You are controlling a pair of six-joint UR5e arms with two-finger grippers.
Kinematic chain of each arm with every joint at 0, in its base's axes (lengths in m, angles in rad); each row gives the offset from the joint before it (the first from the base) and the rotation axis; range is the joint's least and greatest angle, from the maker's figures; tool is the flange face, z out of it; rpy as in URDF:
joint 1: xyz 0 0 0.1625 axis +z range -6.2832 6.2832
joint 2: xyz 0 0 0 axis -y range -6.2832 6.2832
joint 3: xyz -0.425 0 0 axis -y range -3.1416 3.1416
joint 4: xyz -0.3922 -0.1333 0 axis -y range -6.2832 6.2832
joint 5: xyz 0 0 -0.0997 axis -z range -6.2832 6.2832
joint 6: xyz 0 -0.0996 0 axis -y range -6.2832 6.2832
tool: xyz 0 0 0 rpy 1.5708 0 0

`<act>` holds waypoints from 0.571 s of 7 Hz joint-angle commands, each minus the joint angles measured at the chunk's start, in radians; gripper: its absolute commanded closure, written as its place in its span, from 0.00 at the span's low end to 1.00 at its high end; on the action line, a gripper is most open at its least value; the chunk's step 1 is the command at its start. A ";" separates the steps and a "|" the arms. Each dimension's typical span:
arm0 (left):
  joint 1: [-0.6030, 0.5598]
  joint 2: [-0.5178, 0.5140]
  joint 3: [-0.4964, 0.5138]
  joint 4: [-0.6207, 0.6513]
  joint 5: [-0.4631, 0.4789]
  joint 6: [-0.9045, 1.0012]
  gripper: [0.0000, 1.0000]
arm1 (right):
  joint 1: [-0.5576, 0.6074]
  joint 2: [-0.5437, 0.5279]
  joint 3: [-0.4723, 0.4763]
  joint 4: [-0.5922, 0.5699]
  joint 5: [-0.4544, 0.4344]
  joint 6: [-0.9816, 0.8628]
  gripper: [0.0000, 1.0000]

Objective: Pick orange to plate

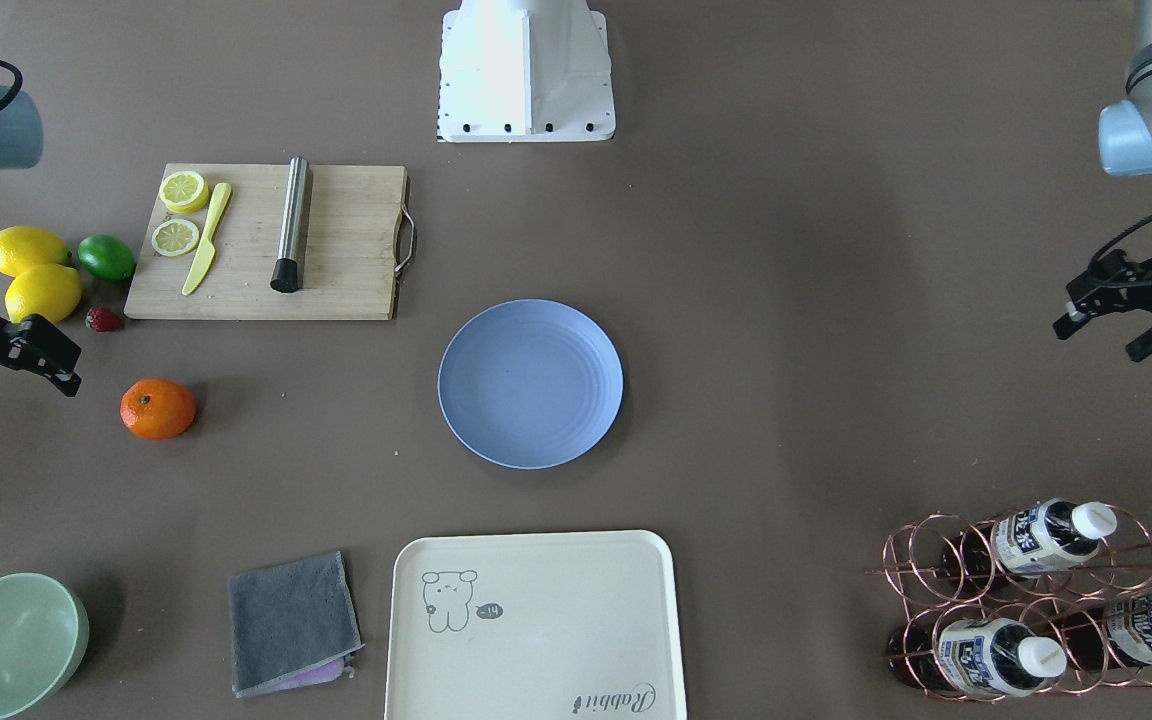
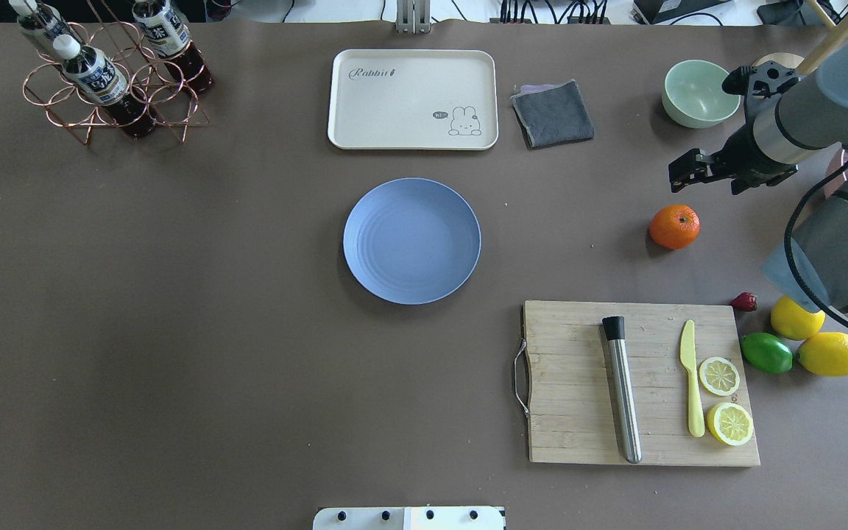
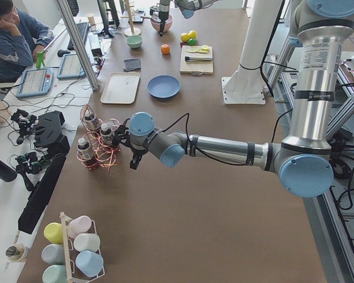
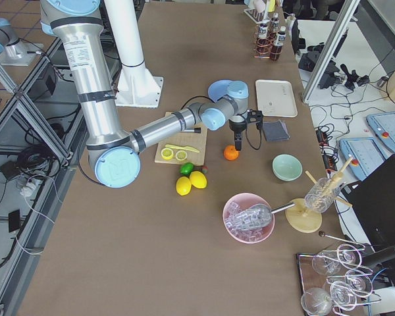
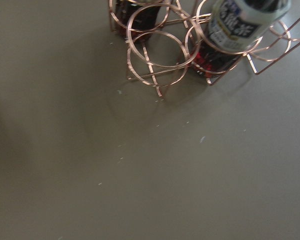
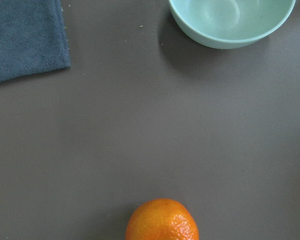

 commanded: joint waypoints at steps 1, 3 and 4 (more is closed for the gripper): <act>-0.053 0.036 0.003 0.128 0.015 0.203 0.02 | -0.039 0.008 -0.042 0.009 -0.011 0.001 0.00; -0.053 0.068 0.003 0.105 0.006 0.204 0.02 | -0.066 0.009 -0.097 0.071 -0.028 0.005 0.00; -0.053 0.076 0.001 0.103 0.001 0.206 0.02 | -0.081 0.006 -0.105 0.073 -0.045 0.004 0.00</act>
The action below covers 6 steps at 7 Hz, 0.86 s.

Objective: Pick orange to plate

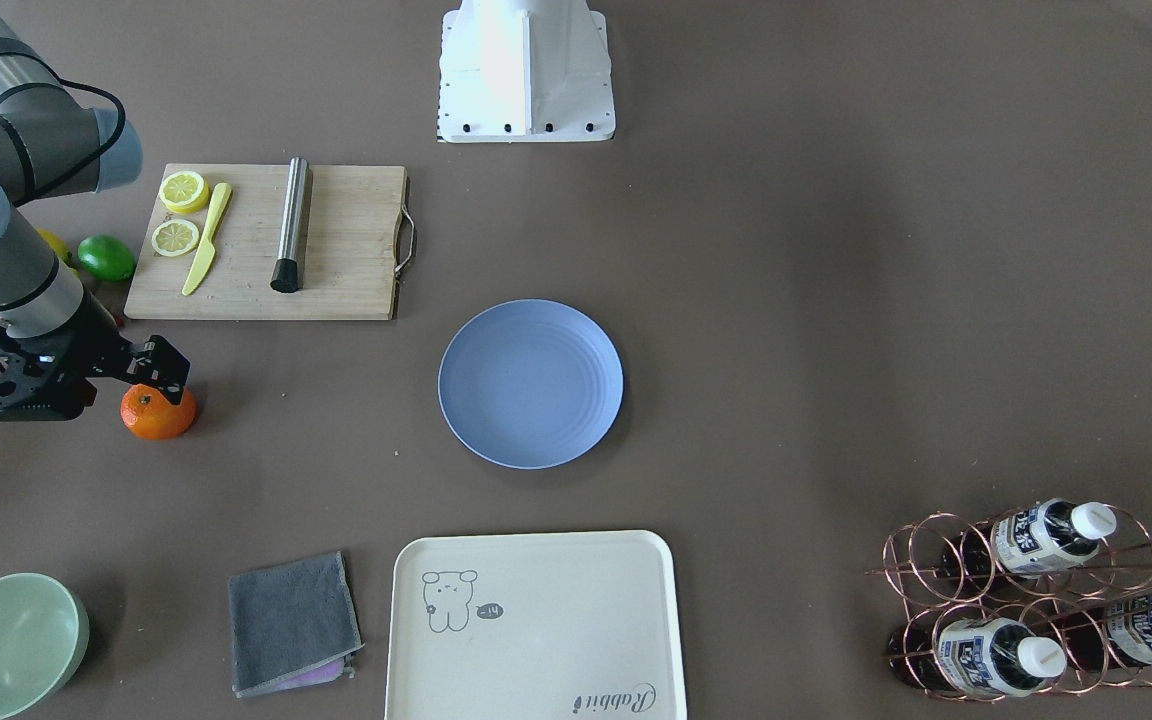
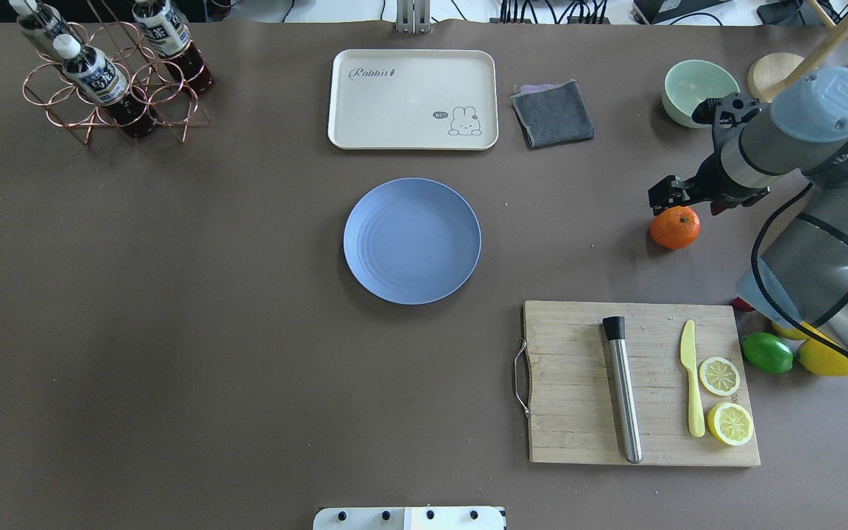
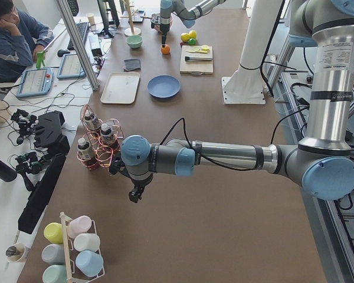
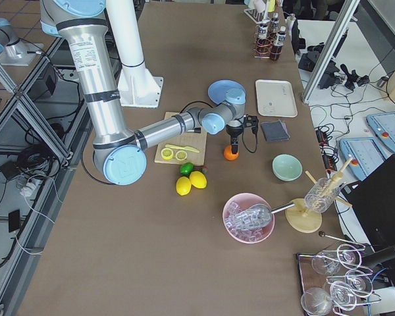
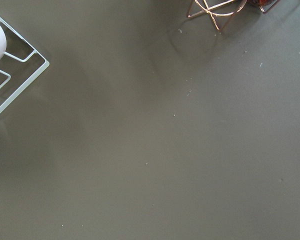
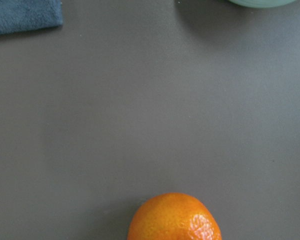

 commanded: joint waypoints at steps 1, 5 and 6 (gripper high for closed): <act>-0.001 0.015 -0.001 -0.003 -0.005 0.005 0.02 | -0.022 -0.005 -0.019 0.014 -0.018 0.001 0.00; -0.001 0.037 -0.010 -0.006 -0.005 0.008 0.02 | -0.048 0.003 -0.051 0.015 -0.035 0.000 0.00; -0.001 0.037 -0.010 -0.006 -0.005 0.008 0.02 | -0.054 0.003 -0.058 0.035 -0.036 0.000 0.00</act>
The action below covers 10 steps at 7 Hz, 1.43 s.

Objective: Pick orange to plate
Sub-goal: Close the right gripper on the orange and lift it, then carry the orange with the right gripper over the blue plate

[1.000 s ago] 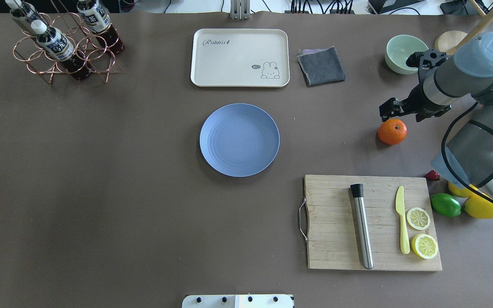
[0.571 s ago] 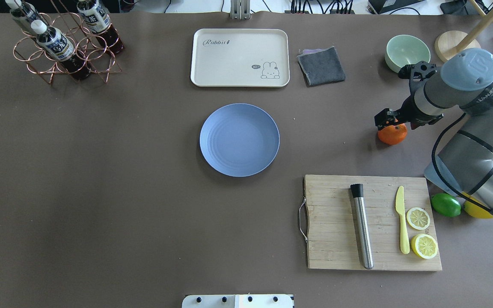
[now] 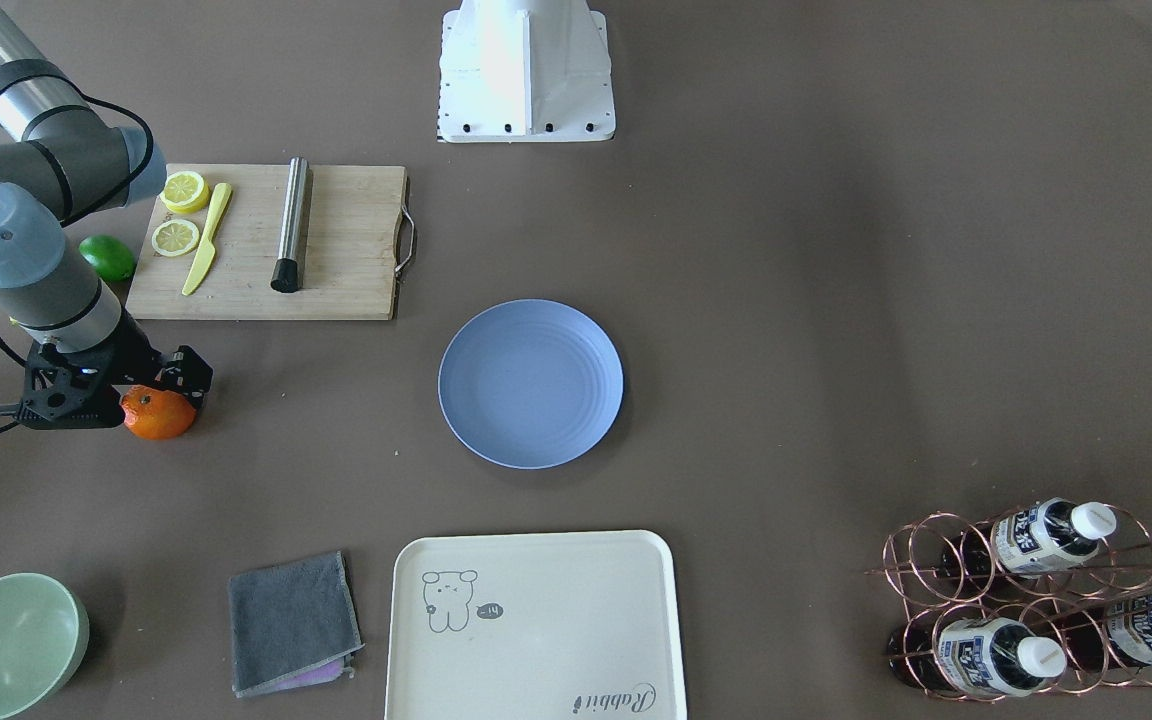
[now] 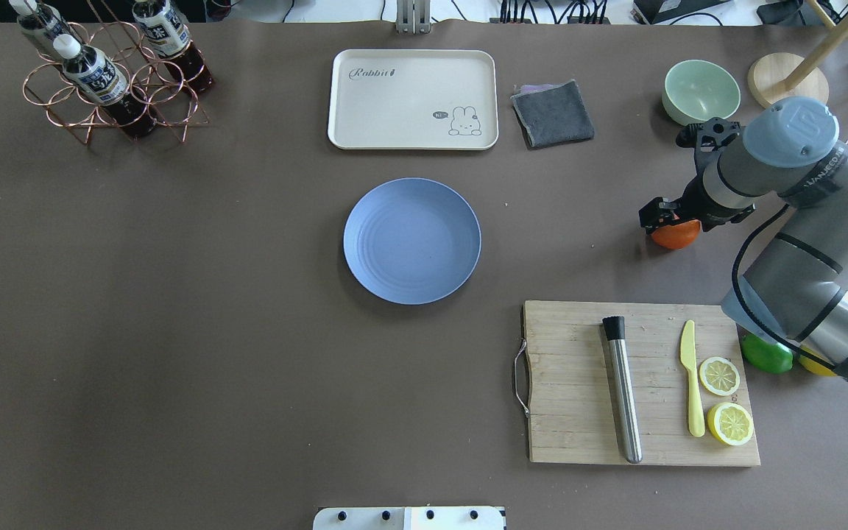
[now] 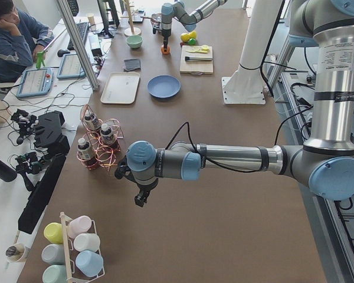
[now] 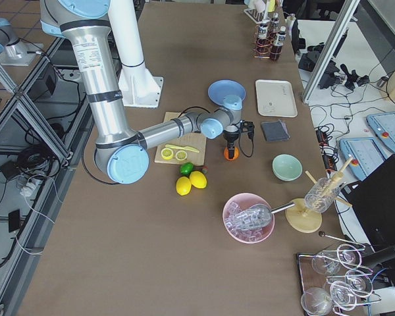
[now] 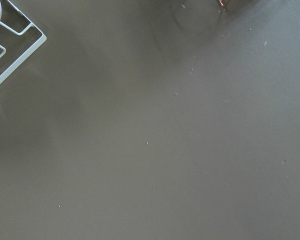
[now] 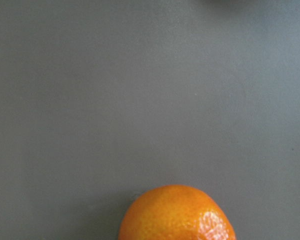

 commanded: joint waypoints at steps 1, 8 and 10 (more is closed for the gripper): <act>0.000 0.001 0.001 -0.001 0.002 0.002 0.02 | -0.013 0.000 -0.021 0.031 -0.006 0.000 0.00; 0.000 0.001 0.001 -0.001 0.000 0.002 0.02 | -0.038 0.093 0.141 -0.092 -0.030 0.203 1.00; 0.000 0.001 0.004 -0.001 0.000 0.000 0.02 | -0.154 0.298 0.074 -0.137 -0.087 0.563 1.00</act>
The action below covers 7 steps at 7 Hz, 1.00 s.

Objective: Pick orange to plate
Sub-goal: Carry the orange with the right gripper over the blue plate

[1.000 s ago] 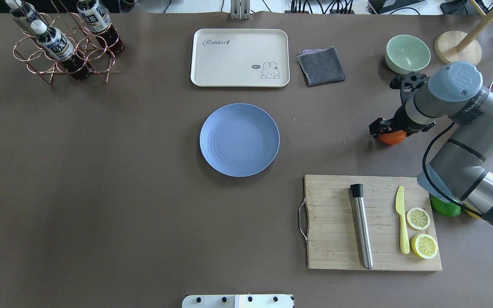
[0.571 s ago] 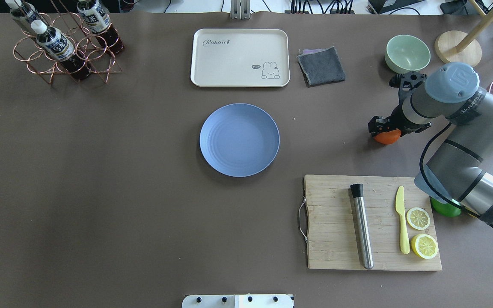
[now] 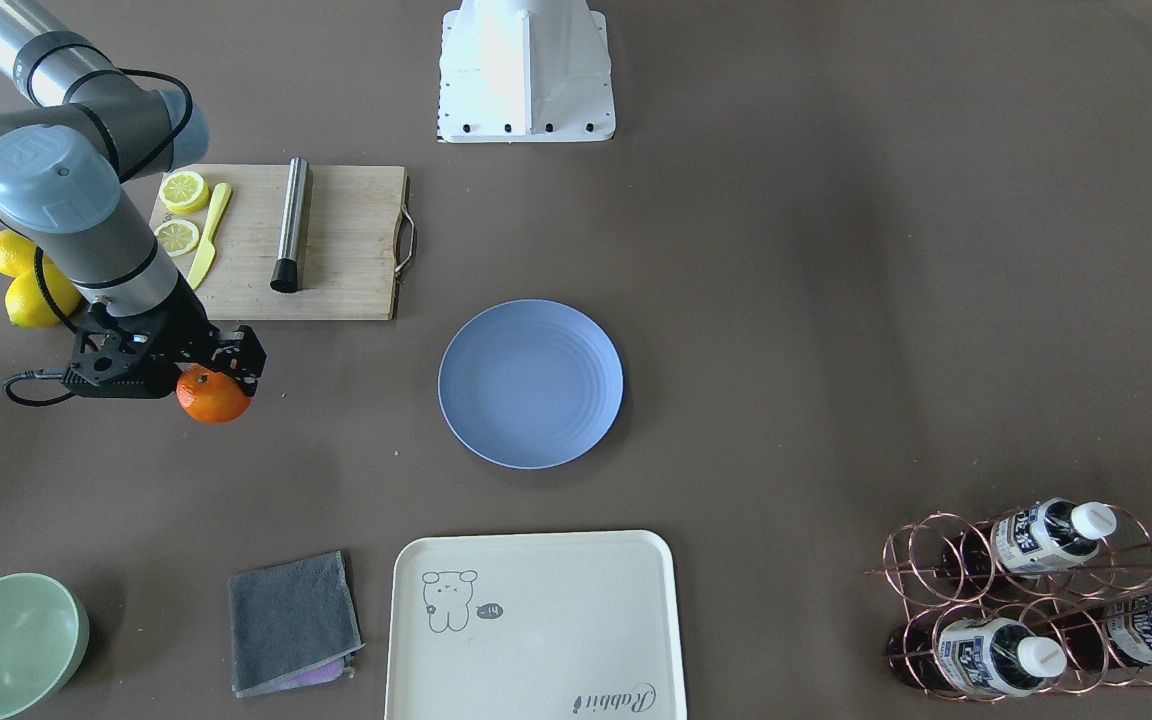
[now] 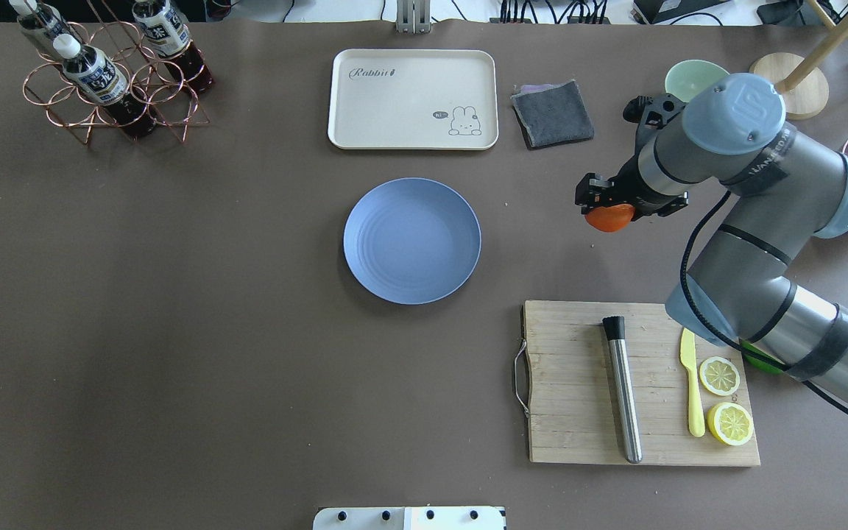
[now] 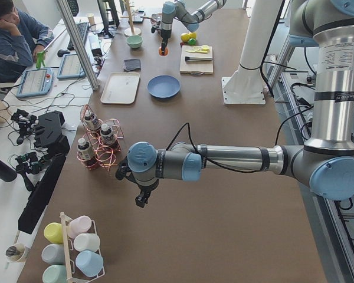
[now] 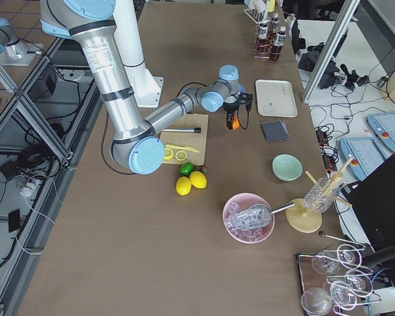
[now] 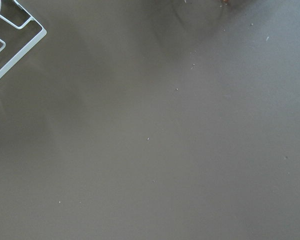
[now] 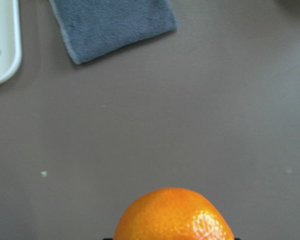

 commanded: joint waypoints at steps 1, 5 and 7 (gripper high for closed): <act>0.000 0.000 0.003 0.000 0.000 -0.001 0.02 | -0.116 0.216 -0.122 -0.029 -0.109 0.286 1.00; 0.001 0.000 0.005 0.000 0.000 0.000 0.02 | -0.236 0.420 -0.315 -0.075 -0.201 0.445 1.00; 0.002 0.001 0.008 0.002 0.001 -0.001 0.02 | -0.262 0.439 -0.341 -0.077 -0.229 0.464 1.00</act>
